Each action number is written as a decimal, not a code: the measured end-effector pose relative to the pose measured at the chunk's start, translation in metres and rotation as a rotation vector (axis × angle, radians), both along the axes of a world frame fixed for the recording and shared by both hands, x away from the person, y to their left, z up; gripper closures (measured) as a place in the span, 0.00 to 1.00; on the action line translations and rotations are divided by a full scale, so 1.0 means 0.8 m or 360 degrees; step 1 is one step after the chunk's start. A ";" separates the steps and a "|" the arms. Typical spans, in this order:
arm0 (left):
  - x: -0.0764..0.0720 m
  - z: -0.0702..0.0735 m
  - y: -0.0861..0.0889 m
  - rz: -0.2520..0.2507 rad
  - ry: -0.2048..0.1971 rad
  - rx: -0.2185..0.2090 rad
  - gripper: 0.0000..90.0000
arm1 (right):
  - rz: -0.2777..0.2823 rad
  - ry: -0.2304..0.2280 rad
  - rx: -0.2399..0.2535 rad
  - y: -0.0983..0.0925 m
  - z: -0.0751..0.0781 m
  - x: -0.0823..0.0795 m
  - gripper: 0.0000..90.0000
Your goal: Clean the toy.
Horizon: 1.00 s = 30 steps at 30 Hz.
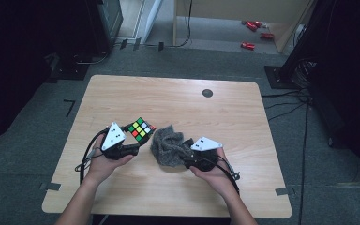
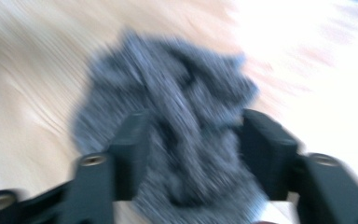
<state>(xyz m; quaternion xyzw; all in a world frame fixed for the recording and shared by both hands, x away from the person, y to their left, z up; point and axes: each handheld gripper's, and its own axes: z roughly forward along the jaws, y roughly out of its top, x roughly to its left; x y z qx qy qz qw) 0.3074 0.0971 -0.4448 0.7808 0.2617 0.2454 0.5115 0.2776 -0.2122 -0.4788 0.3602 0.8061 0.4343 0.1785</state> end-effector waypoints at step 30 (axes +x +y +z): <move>-0.018 -0.016 -0.044 -0.0277 0.0078 0.0099 0.39 | -0.0078 -0.0146 0.0216 0.009 0.022 -0.009 0.82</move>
